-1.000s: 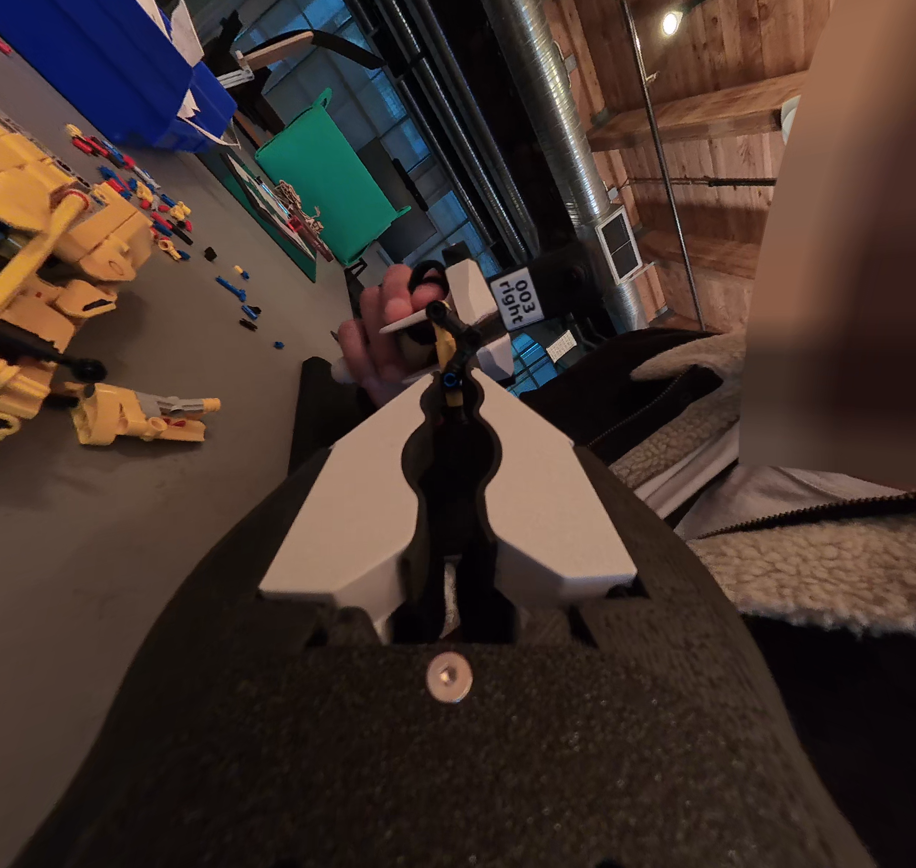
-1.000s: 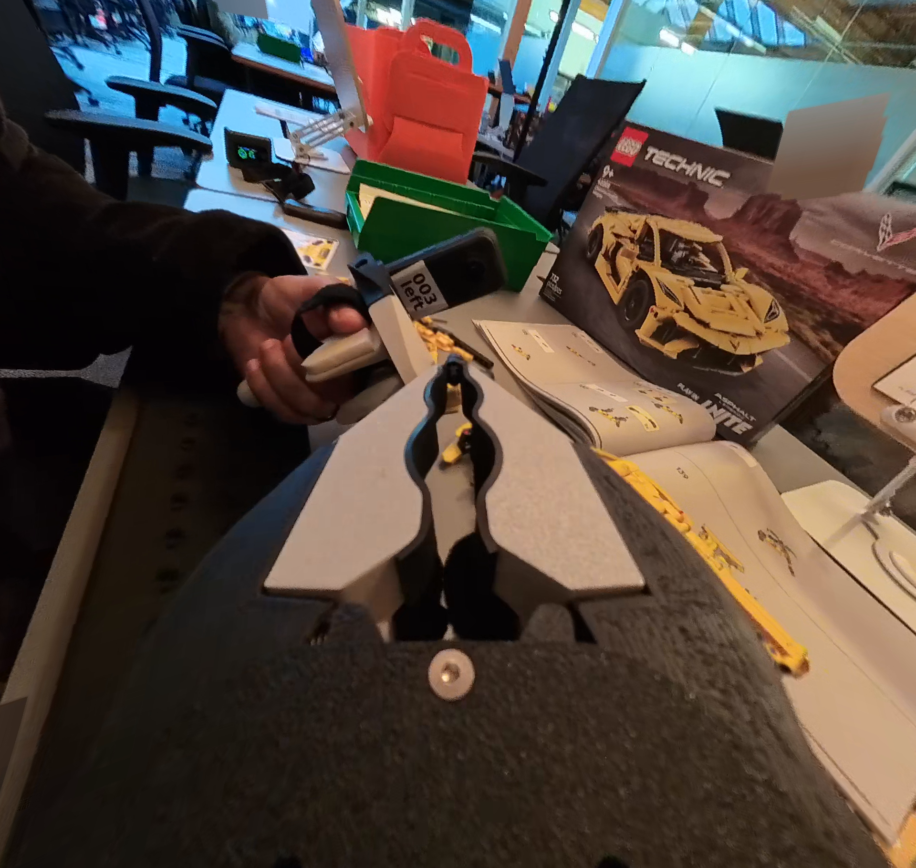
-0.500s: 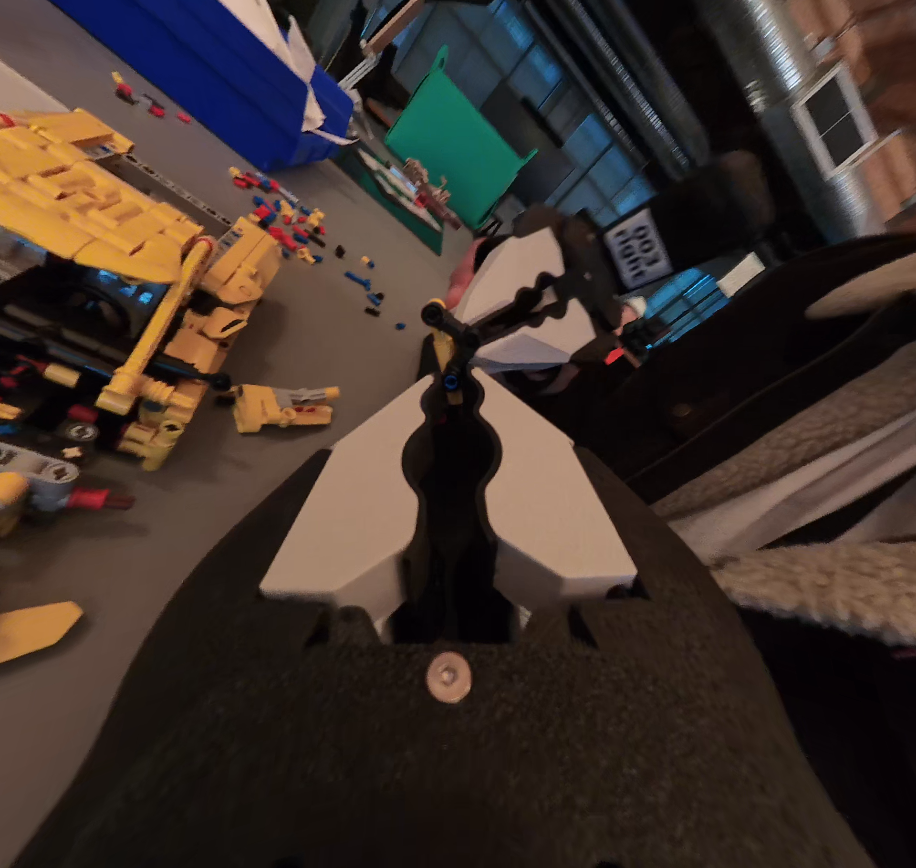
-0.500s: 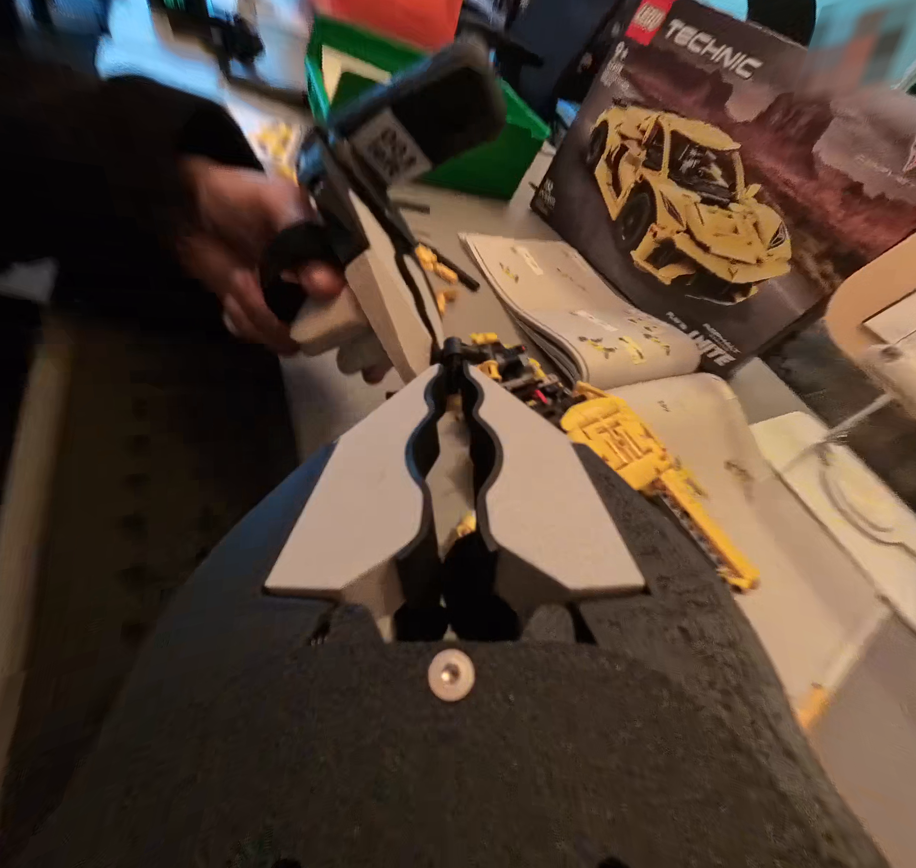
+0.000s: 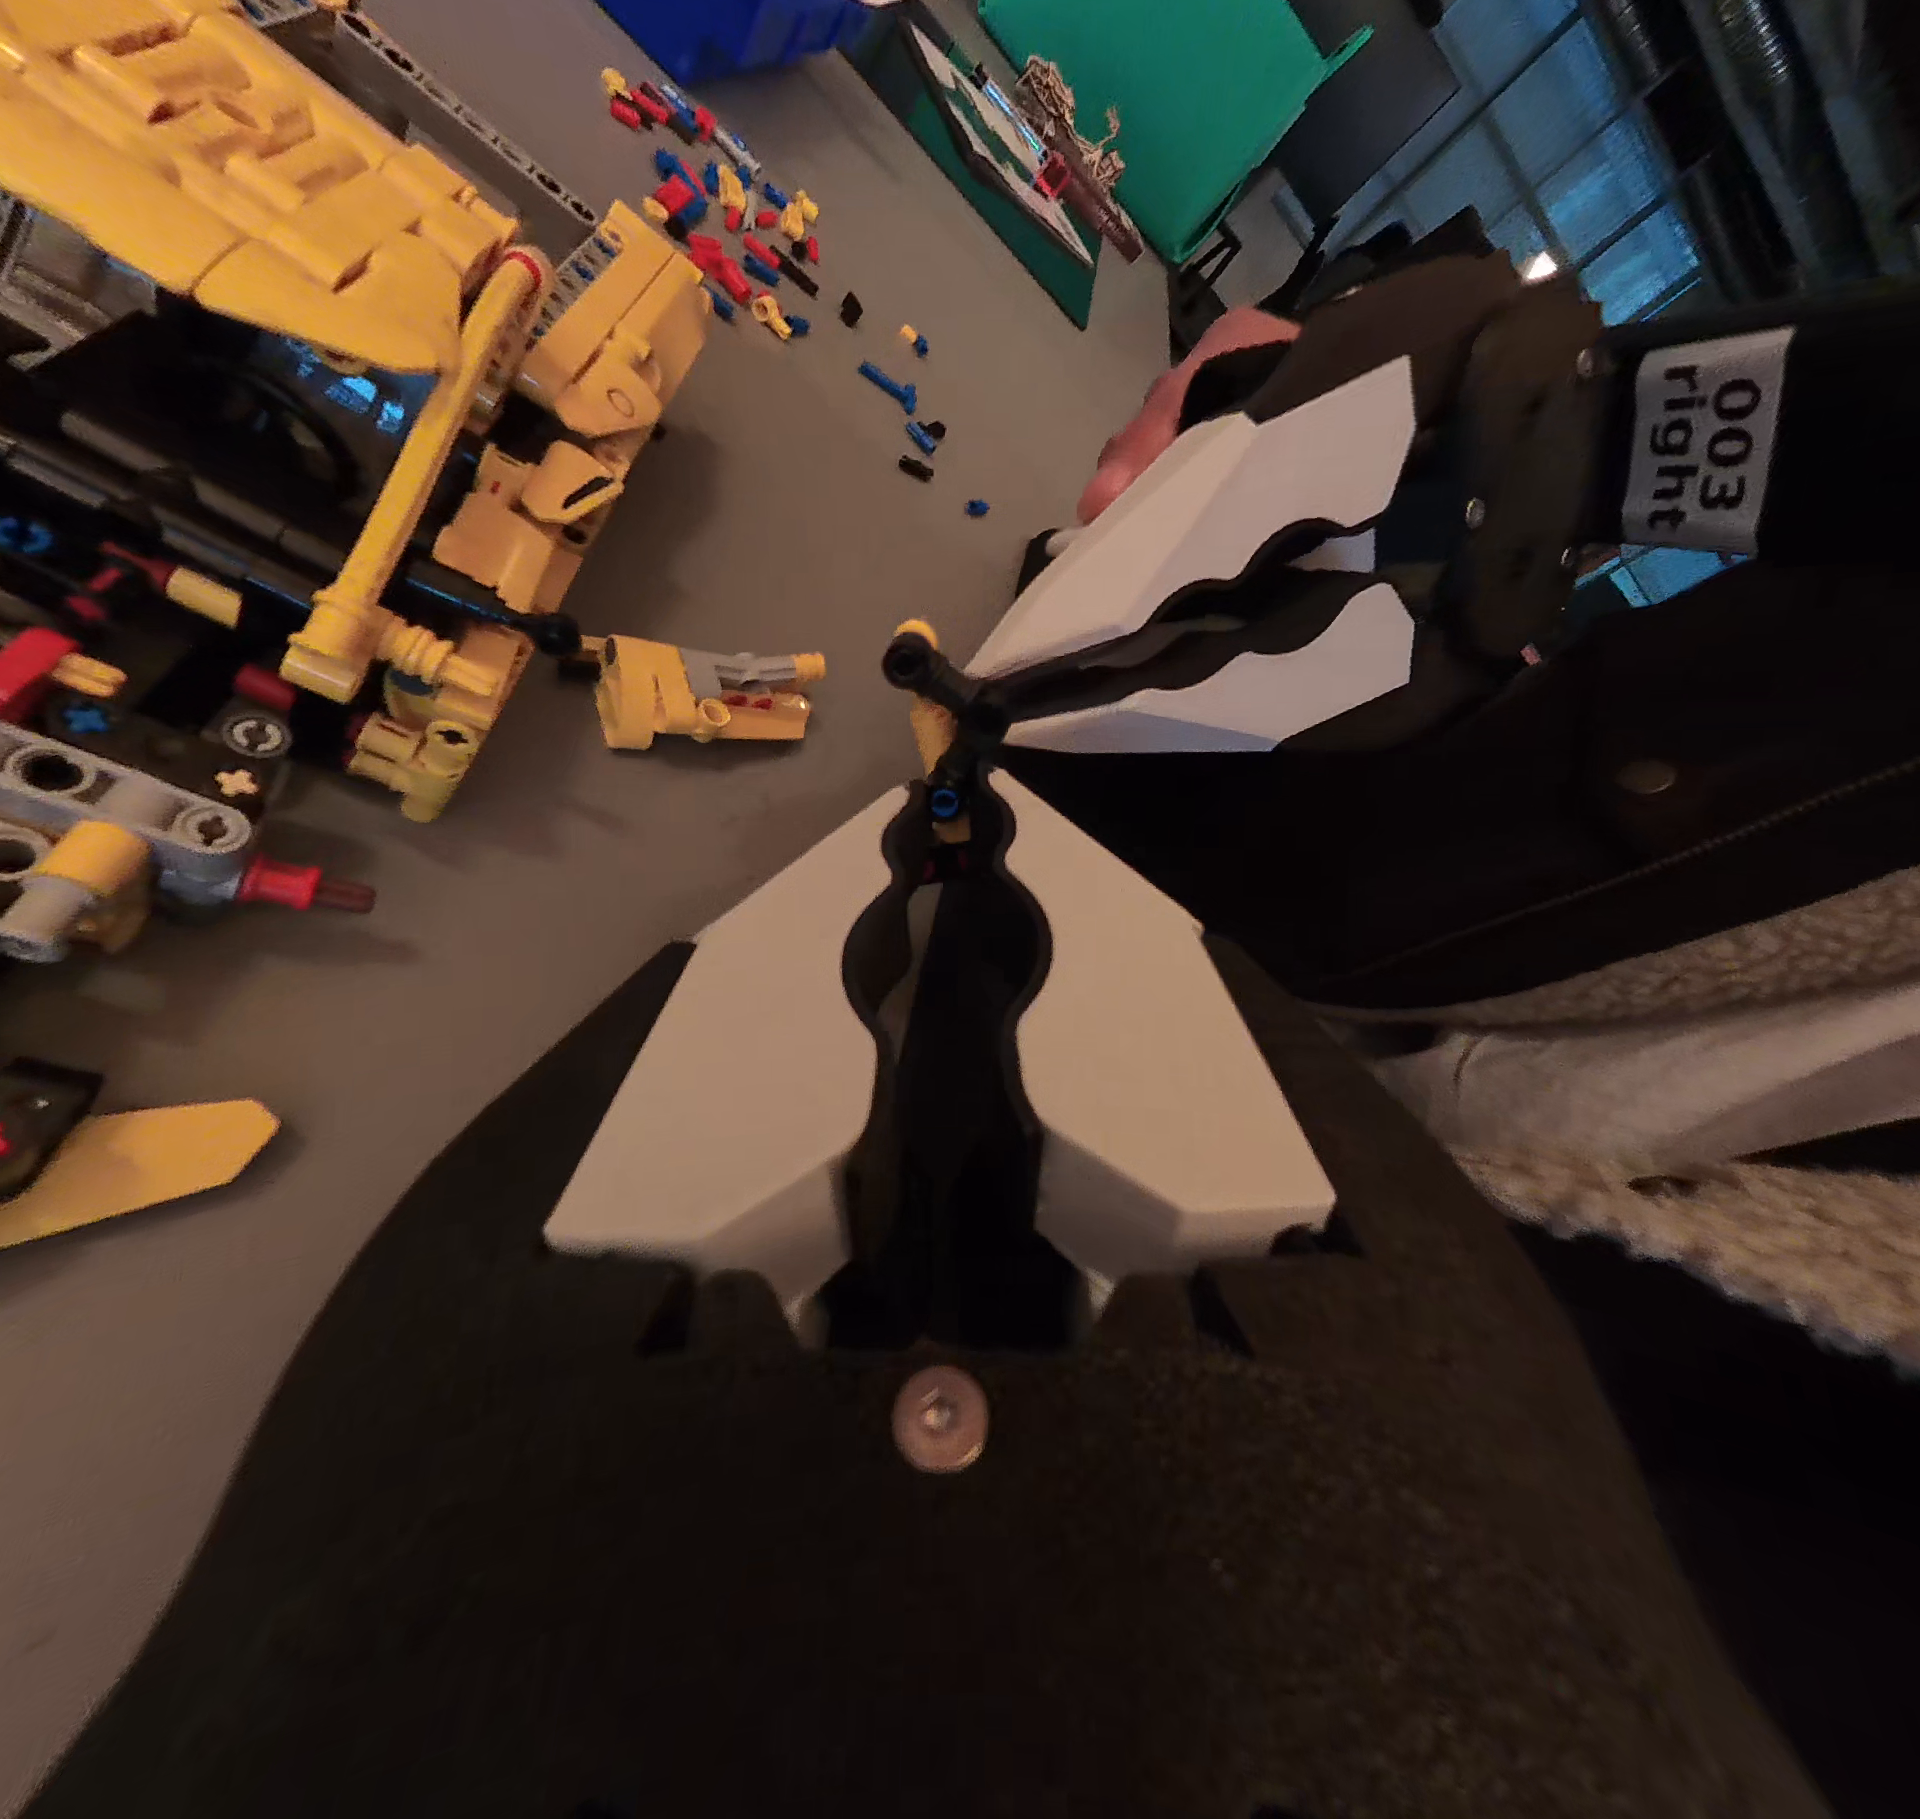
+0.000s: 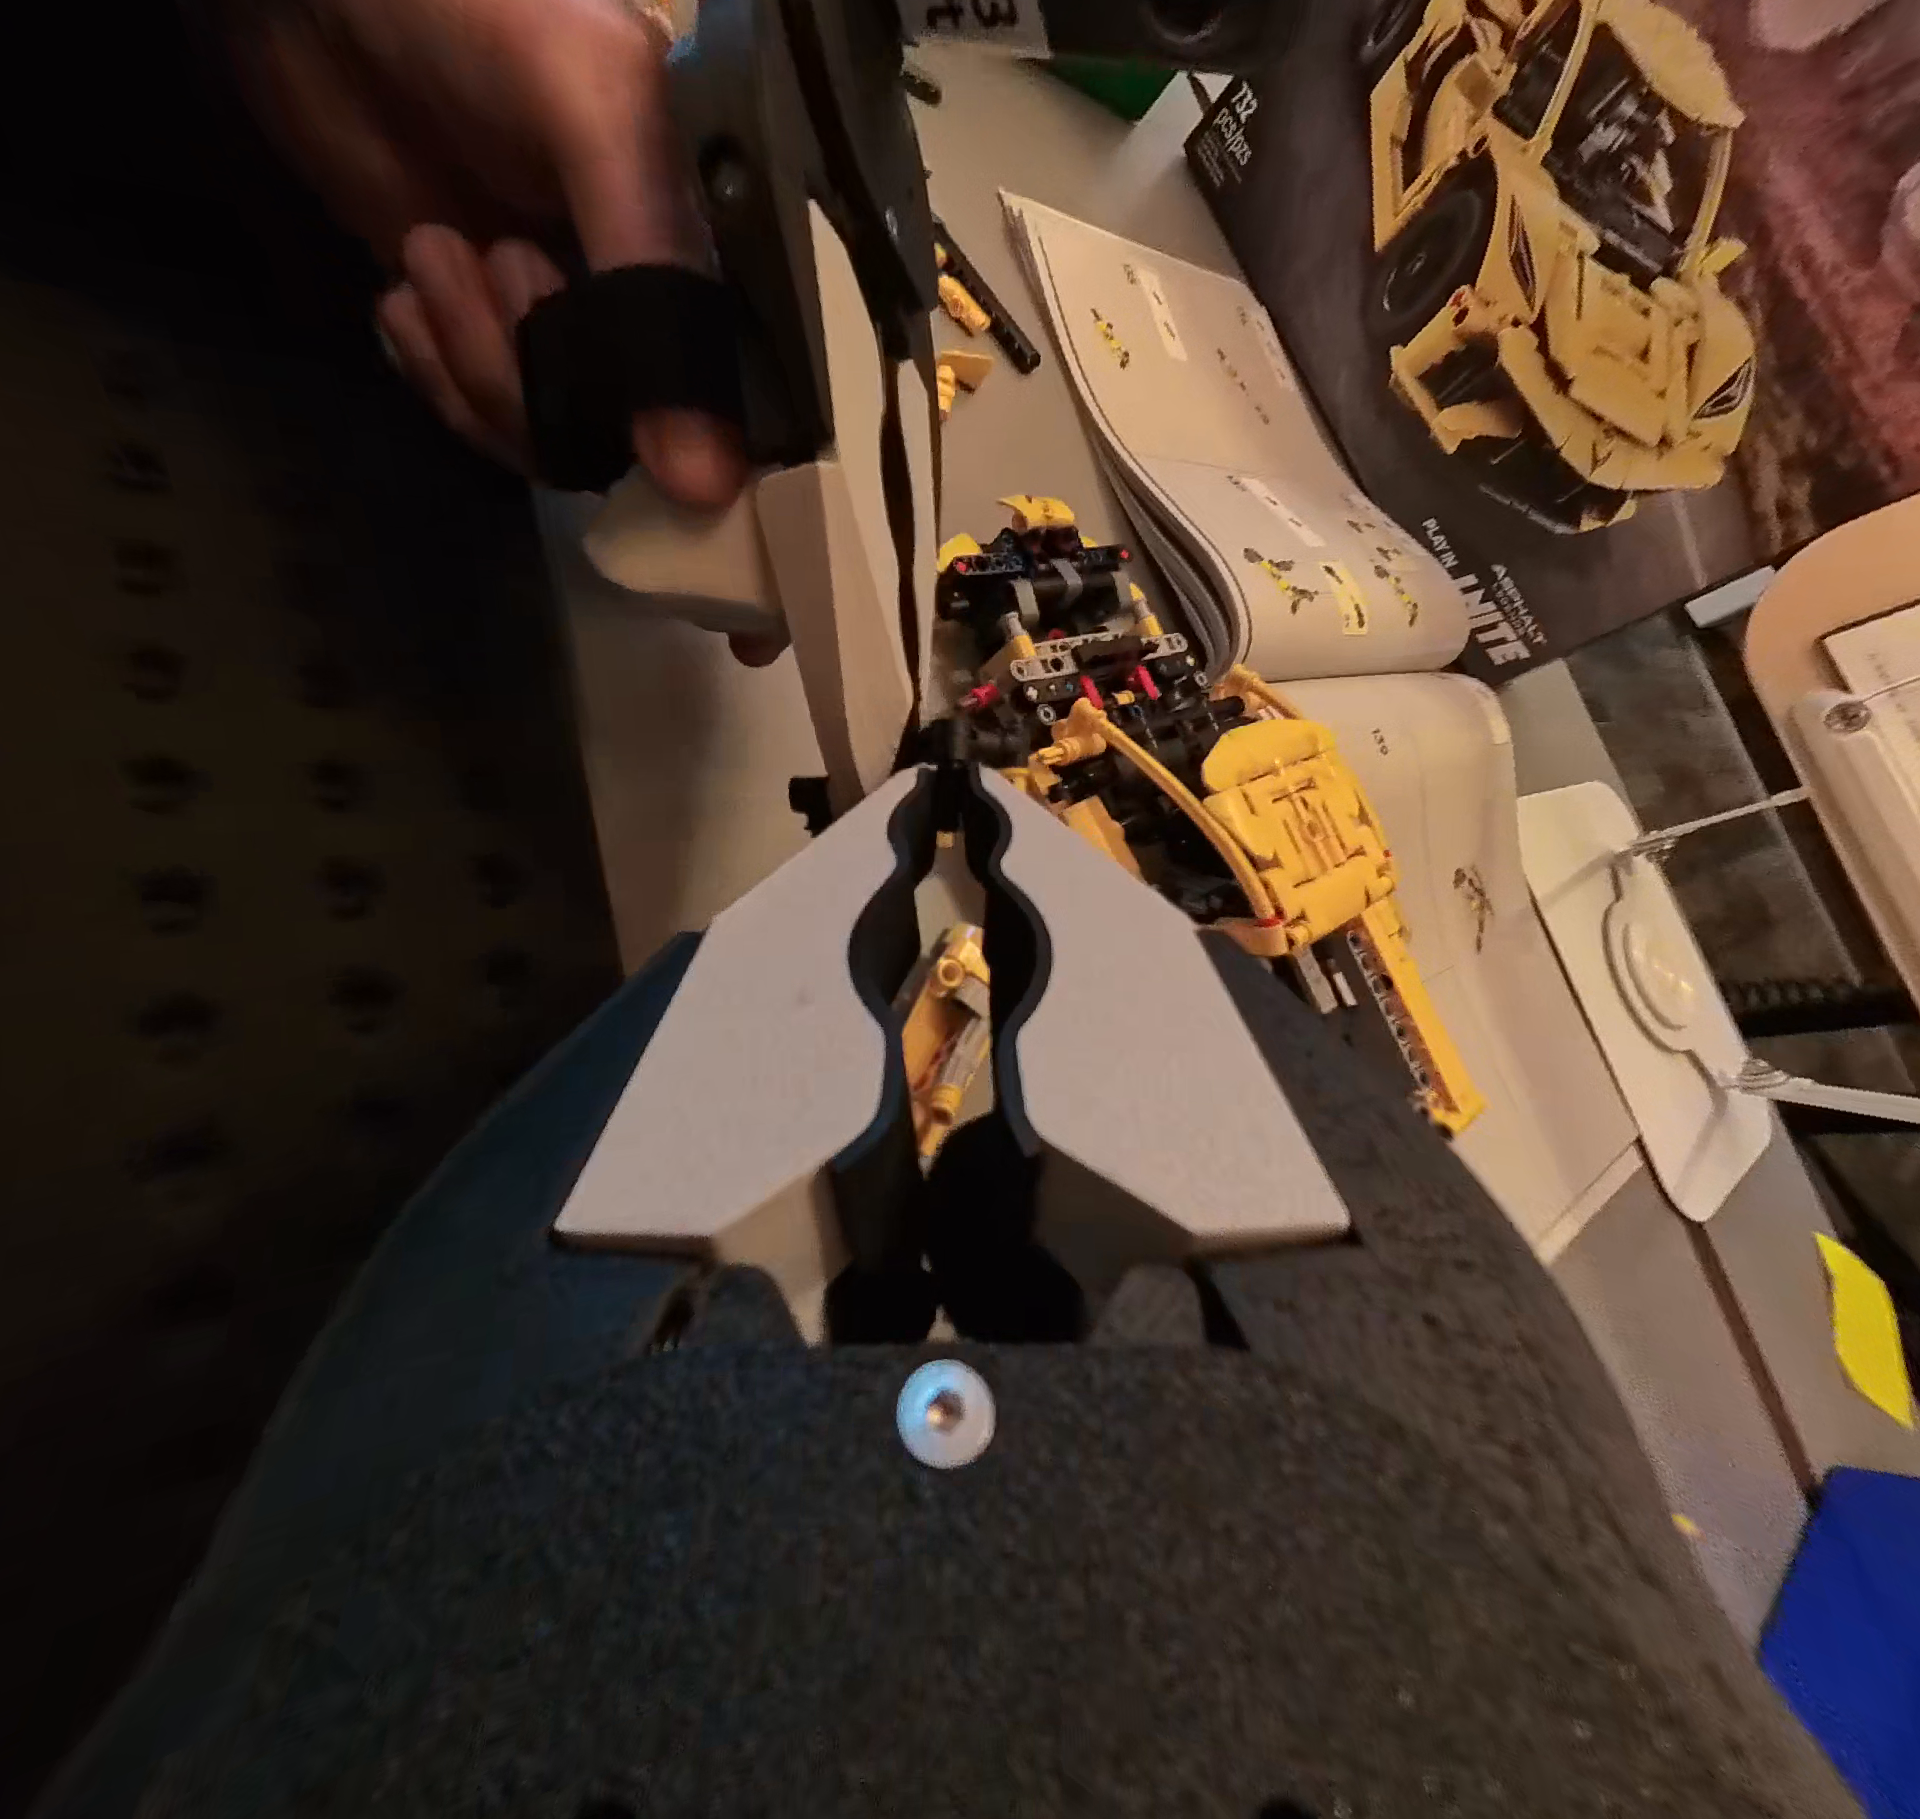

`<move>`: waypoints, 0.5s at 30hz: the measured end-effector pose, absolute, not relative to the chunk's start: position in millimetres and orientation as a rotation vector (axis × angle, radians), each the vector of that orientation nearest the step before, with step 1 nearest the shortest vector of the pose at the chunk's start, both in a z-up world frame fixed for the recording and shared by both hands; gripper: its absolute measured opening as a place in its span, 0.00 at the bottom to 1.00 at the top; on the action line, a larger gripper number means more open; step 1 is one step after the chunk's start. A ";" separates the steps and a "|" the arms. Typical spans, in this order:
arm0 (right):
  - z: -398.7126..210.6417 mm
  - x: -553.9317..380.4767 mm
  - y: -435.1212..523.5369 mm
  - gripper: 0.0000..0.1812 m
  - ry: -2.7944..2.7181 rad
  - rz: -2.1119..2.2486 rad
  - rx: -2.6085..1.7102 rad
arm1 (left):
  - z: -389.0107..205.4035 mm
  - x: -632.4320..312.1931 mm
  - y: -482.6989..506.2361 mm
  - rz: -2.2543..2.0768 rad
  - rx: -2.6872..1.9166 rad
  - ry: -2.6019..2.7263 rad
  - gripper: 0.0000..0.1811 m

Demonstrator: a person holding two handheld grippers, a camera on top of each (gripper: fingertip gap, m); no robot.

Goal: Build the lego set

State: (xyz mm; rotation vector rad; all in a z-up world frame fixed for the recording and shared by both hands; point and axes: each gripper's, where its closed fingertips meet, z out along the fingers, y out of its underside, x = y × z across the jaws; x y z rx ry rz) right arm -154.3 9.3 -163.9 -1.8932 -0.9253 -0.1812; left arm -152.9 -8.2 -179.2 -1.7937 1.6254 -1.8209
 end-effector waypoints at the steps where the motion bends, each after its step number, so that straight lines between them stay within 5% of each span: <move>1: -165.5 -154.1 9.6 0.02 -0.918 -0.177 -1.905 | -180.6 -152.5 -7.8 -1.808 -1.802 1.628 0.04; 6: -175.4 -150.8 10.6 0.02 -1.004 -0.344 -1.953 | -193.2 -150.4 -5.2 -1.635 -1.827 1.685 0.04; 15: -158.7 -151.1 15.6 0.06 -0.693 0.064 -1.924 | -173.7 -150.3 -1.9 -1.744 -1.732 1.594 0.04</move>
